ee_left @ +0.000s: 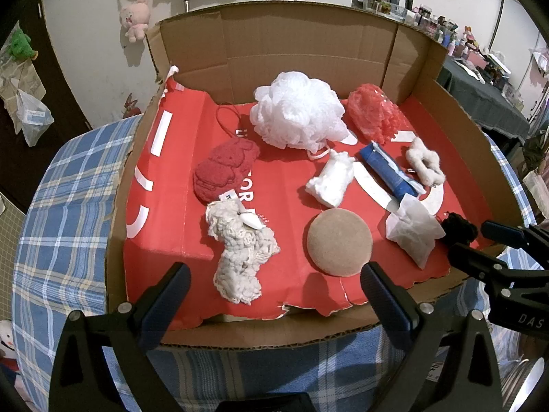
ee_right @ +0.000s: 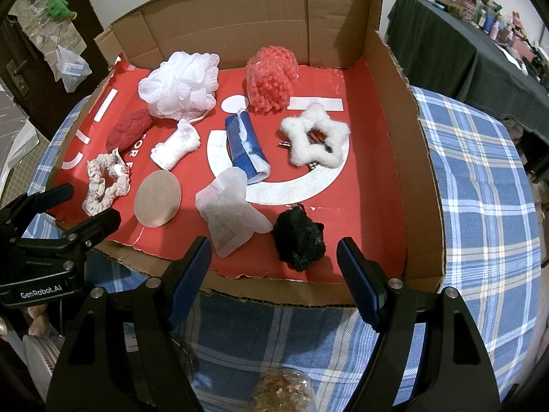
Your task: Organize soft objects
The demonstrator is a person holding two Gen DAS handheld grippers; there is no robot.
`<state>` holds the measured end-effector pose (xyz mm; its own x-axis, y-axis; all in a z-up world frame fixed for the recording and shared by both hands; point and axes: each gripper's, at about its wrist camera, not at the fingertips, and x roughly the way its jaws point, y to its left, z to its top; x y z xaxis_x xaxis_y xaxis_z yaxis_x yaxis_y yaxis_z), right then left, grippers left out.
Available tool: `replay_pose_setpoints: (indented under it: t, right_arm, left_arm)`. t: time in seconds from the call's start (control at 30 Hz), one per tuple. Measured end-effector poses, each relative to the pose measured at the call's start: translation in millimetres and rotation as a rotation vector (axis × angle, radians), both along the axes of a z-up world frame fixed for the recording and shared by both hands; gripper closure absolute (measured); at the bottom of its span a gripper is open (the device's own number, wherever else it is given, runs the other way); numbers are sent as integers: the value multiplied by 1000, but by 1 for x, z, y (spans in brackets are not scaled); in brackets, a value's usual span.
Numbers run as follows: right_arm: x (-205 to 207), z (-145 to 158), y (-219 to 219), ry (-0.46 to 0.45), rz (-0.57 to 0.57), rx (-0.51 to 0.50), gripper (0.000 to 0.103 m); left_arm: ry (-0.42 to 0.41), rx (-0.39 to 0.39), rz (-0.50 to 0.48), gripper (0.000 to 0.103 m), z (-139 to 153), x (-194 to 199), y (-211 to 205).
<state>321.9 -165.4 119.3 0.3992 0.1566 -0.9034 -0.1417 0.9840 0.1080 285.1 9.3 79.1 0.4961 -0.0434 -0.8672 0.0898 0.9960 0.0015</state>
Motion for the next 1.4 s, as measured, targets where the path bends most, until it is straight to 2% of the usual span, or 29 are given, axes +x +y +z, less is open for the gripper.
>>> replay_pose_setpoints:
  t: [0.77,0.93,1.1,1.3,1.37,1.4]
  right_arm:
    - [0,0,0,-3,-1,-1,28]
    - [-1,4,-1,-27,1,-12,28]
    - [-10,28,-7,-91,-14,-1,28]
    - [-49,82,-7,-237,-5,-21,28]
    - [-67,97,-6,-276,4,0,25]
    - [-82,106,-6,-308,6,15,18]
  left_arm:
    - [-5,-7,7,2,3,-1,0]
    - [-13,-1,12,2,4,-3,2]
    - [-71,39,13,2,19,-10,1]
    - [-199,1,35,1,65,-40,14]
    - [-241,-24,41,0,80,-55,18]
    - [-257,-32,43,0,85,-65,19]
